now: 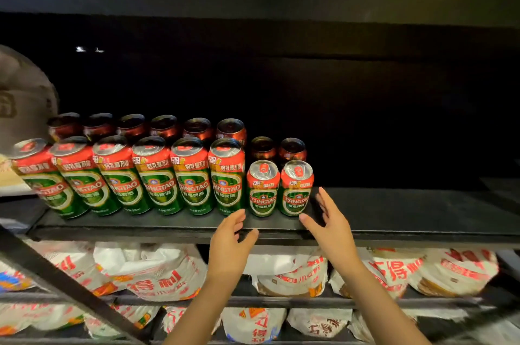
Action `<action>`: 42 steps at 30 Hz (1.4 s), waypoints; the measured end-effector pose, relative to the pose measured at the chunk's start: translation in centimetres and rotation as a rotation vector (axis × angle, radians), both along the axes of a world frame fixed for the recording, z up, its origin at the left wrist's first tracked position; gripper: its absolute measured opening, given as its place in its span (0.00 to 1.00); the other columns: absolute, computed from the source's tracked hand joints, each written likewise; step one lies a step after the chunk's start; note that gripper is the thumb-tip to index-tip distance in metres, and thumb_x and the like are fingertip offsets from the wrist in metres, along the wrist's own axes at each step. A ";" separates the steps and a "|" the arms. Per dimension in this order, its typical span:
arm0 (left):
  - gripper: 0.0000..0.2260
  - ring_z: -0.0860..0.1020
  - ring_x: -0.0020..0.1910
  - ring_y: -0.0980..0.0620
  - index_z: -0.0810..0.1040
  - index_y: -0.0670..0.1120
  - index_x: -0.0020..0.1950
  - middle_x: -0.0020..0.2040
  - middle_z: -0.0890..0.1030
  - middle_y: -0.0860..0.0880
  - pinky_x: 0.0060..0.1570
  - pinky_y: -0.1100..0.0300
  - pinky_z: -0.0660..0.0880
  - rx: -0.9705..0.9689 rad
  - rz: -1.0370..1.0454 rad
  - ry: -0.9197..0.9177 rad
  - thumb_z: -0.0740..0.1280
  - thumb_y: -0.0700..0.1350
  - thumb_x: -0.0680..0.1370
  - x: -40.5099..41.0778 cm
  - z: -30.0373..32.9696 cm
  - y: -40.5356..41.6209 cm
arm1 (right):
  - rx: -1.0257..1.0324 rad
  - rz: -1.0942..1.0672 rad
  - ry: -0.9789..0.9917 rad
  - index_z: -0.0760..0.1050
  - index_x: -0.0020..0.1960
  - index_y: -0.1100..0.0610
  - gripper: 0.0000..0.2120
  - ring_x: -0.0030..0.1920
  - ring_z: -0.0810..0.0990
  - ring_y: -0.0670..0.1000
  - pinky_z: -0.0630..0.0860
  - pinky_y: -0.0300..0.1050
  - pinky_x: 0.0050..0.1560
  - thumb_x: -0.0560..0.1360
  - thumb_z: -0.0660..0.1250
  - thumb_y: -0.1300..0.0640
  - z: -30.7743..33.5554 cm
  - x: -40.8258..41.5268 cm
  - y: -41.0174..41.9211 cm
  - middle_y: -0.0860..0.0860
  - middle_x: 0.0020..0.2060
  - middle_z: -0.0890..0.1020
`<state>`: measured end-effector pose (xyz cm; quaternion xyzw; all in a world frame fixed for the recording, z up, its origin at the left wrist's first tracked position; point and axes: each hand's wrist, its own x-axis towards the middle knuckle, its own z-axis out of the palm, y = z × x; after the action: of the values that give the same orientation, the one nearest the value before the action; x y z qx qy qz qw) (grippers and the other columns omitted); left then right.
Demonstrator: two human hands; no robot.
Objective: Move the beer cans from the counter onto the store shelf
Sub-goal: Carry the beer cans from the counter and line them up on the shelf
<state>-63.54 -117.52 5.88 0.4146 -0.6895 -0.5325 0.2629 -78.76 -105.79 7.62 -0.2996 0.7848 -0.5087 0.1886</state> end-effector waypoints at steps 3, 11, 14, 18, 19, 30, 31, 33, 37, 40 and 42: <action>0.19 0.74 0.60 0.54 0.72 0.46 0.66 0.64 0.76 0.48 0.61 0.58 0.70 -0.067 -0.118 -0.096 0.68 0.41 0.76 2.4 1.3 -0.2 | 0.038 -0.102 -0.003 0.61 0.73 0.48 0.28 0.70 0.65 0.45 0.64 0.41 0.67 0.76 0.66 0.54 0.8 2.4 3.8 0.46 0.70 0.67; 0.16 0.72 0.62 0.55 0.72 0.51 0.66 0.63 0.73 0.56 0.62 0.59 0.69 -0.437 -0.694 -0.179 0.64 0.46 0.78 3.8 3.5 8.0 | 0.291 -0.462 0.144 0.65 0.69 0.46 0.21 0.64 0.64 0.37 0.63 0.32 0.59 0.77 0.61 0.47 0.0 15.0 18.2 0.37 0.62 0.67; 0.17 0.71 0.64 0.53 0.72 0.51 0.66 0.63 0.72 0.56 0.59 0.63 0.67 -0.482 -1.024 -0.125 0.63 0.43 0.78 3.3 3.1 15.3 | 0.385 -0.744 0.079 0.65 0.69 0.46 0.20 0.66 0.67 0.43 0.63 0.34 0.61 0.77 0.61 0.48 -0.9 22.3 25.4 0.41 0.66 0.69; 0.19 0.69 0.66 0.55 0.69 0.51 0.69 0.65 0.71 0.57 0.61 0.65 0.64 -0.514 -1.460 -0.048 0.64 0.45 0.77 5.9 3.2 27.5 | 0.475 -1.182 -0.034 0.64 0.69 0.43 0.21 0.55 0.73 0.44 0.62 0.34 0.55 0.77 0.61 0.47 -1.2 34.8 34.6 0.40 0.65 0.70; 0.19 0.70 0.65 0.54 0.70 0.51 0.68 0.65 0.72 0.55 0.61 0.64 0.65 -0.515 -1.563 -0.021 0.64 0.46 0.77 7.2 3.3 30.5 | 0.482 -1.284 -0.059 0.64 0.69 0.43 0.21 0.51 0.72 0.42 0.62 0.34 0.53 0.77 0.61 0.46 -1.1 37.9 36.4 0.39 0.63 0.69; 0.12 0.75 0.56 0.60 0.76 0.51 0.61 0.56 0.78 0.56 0.57 0.62 0.72 -0.124 -2.358 0.034 0.66 0.45 0.77 32.8 5.1 58.8 | 0.335 -2.189 -0.264 0.71 0.62 0.45 0.15 0.56 0.75 0.44 0.66 0.39 0.53 0.76 0.64 0.50 -0.3 71.9 48.4 0.39 0.57 0.74; 0.12 0.75 0.55 0.61 0.76 0.52 0.59 0.55 0.79 0.57 0.56 0.63 0.73 -0.093 -2.384 0.030 0.66 0.45 0.77 35.0 5.1 60.7 | 0.305 -2.243 -0.264 0.72 0.62 0.45 0.15 0.59 0.74 0.46 0.67 0.40 0.54 0.76 0.65 0.50 -0.4 74.3 49.4 0.40 0.57 0.75; 0.11 0.75 0.53 0.64 0.76 0.54 0.58 0.54 0.79 0.57 0.53 0.66 0.73 -0.045 -2.419 0.030 0.66 0.45 0.77 39.0 5.0 63.8 | 0.264 -2.312 -0.278 0.72 0.61 0.46 0.14 0.62 0.73 0.47 0.68 0.42 0.56 0.76 0.65 0.51 -0.7 78.4 51.3 0.43 0.59 0.76; 0.10 0.75 0.52 0.65 0.75 0.54 0.57 0.51 0.78 0.60 0.48 0.70 0.70 -0.086 -2.480 -0.016 0.66 0.44 0.77 43.7 4.1 68.6 | 0.166 -2.381 -0.265 0.74 0.61 0.49 0.14 0.61 0.73 0.46 0.67 0.41 0.57 0.76 0.66 0.54 -0.9 83.5 55.6 0.45 0.57 0.77; 0.09 0.75 0.51 0.63 0.76 0.53 0.56 0.51 0.78 0.58 0.46 0.71 0.69 -0.163 -2.460 -0.063 0.66 0.45 0.77 44.4 3.3 72.6 | 0.093 -2.375 -0.241 0.75 0.59 0.48 0.12 0.60 0.73 0.45 0.66 0.39 0.56 0.76 0.66 0.56 -1.0 85.2 59.9 0.42 0.54 0.77; 0.09 0.76 0.52 0.59 0.77 0.50 0.56 0.51 0.79 0.55 0.44 0.70 0.69 -0.151 -2.424 -0.096 0.66 0.44 0.77 44.2 2.9 75.7 | 0.046 -2.360 -0.223 0.75 0.60 0.48 0.13 0.59 0.73 0.43 0.66 0.38 0.56 0.76 0.66 0.54 -0.7 85.8 63.6 0.43 0.55 0.77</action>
<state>-19.29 -41.81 8.74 -0.4960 -0.6683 -0.3755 -0.4078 7.03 -42.17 6.91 0.6589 0.5642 -0.3771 -0.3247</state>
